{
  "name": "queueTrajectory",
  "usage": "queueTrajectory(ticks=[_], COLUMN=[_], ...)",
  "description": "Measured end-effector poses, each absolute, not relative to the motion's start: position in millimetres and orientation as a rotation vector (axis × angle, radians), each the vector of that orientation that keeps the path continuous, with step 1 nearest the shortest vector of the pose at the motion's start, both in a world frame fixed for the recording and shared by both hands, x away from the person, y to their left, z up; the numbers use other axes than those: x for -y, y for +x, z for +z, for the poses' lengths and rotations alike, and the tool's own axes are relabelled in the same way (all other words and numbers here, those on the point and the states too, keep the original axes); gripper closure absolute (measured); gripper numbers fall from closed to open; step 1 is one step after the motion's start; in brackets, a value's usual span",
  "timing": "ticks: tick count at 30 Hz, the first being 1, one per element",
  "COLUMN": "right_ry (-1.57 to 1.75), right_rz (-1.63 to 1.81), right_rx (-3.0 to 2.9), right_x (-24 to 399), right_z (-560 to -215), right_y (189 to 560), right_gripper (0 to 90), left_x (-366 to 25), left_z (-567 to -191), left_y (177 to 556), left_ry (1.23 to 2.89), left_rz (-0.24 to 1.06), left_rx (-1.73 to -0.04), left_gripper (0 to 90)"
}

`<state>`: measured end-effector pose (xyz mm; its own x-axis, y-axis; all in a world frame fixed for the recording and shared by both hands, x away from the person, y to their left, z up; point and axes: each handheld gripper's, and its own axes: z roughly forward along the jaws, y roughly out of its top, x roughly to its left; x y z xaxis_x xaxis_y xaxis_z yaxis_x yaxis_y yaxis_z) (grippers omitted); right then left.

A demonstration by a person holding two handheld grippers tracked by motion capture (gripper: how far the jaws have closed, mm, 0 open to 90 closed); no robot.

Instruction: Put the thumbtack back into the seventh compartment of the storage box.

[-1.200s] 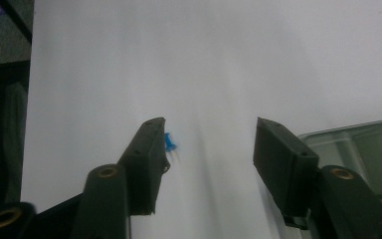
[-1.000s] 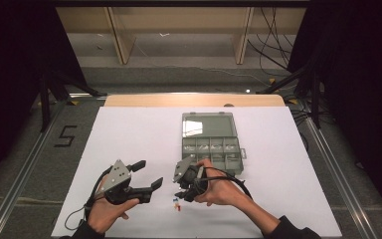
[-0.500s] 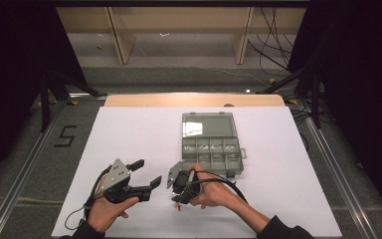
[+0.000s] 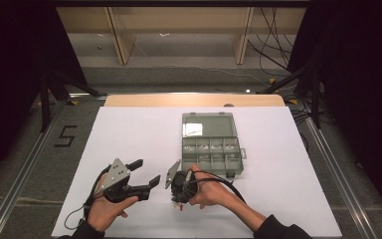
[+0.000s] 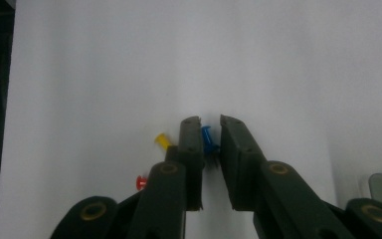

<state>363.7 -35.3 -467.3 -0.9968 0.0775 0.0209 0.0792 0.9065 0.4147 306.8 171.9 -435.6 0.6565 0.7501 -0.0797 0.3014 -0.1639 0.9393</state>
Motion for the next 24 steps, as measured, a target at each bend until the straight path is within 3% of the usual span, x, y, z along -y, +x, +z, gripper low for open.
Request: queueTrajectory(ticks=[9, 24], right_ry=[-0.152, -0.303], right_rz=[-0.674, -0.812], right_rx=[3.077, 3.084], right_x=[37, 78], right_z=[-465, -427], right_y=[364, 384], right_gripper=[83.1, 83.2], left_x=[-173, -171], left_z=[-435, -436], left_y=[307, 306], left_ry=[1.741, 1.731], left_rz=[0.498, 0.488], left_rx=[-0.860, -0.864], left_gripper=[20.8, 20.8])
